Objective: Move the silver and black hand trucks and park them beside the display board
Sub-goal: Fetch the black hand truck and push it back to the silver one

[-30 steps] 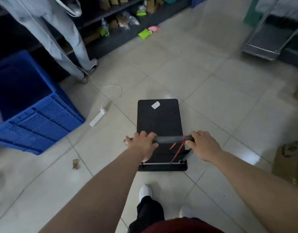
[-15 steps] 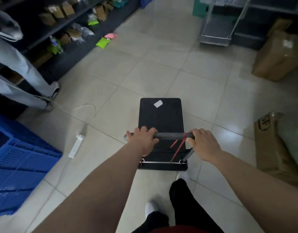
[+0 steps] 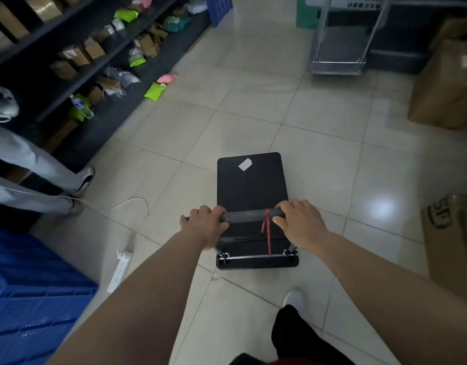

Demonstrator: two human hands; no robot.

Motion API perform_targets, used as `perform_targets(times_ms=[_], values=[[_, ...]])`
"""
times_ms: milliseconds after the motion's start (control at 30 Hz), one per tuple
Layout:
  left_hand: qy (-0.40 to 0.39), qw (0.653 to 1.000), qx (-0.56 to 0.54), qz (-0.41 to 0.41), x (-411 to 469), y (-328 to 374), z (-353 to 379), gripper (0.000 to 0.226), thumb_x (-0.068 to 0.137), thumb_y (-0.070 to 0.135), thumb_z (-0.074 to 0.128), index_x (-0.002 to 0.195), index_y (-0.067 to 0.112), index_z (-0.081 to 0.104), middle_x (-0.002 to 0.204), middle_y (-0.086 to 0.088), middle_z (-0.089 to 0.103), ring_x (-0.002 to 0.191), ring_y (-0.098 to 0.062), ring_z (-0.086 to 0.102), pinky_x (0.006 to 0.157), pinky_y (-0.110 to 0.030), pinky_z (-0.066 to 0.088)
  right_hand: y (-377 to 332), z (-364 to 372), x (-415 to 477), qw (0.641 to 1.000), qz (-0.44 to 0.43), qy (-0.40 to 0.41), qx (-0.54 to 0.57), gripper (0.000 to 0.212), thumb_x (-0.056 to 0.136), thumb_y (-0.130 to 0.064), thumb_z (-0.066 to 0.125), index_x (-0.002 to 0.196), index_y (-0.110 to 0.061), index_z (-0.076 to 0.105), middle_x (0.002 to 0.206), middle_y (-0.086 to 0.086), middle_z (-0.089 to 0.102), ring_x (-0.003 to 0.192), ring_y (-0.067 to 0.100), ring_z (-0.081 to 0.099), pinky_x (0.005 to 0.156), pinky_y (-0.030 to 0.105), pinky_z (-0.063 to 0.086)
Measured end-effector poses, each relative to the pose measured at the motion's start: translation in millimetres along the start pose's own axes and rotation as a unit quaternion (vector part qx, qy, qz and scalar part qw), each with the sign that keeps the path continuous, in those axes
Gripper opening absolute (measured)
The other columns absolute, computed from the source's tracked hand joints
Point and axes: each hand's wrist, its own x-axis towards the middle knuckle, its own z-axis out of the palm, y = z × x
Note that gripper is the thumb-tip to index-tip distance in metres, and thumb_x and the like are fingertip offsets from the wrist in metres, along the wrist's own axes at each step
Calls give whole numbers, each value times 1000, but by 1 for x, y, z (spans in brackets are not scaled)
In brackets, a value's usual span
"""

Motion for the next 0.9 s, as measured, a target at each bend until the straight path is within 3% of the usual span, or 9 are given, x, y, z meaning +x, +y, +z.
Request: perform_targets(times_ms=[167,467,900], values=[[31,999,-11,6,39,13,-20,28,97,46,34,124,40,38,130,0,42,119,-27,38,107,-55,23,24,-19,50,1000,-18,-2,3,32,93,-46,41,118,-27,48,111,1,58,105,23,51,88,39,41],[29,999,-28,10,138,45,-80,28,97,45,35,124,39,40,128,-1,43,118,-29,39,105,-60,23,65,-61,160,1000,-1,-17,4,32,94,-42,41,122,-26,47,116,2,55,109,25,47,92,39,38],[17,998,7,67,362,38,-214,30,95,45,35,123,37,39,128,-4,43,117,-30,39,104,-57,23,82,-119,376,997,76,-18,19,33,95,-40,40,124,-24,46,119,5,54,111,25,45,94,39,41]])
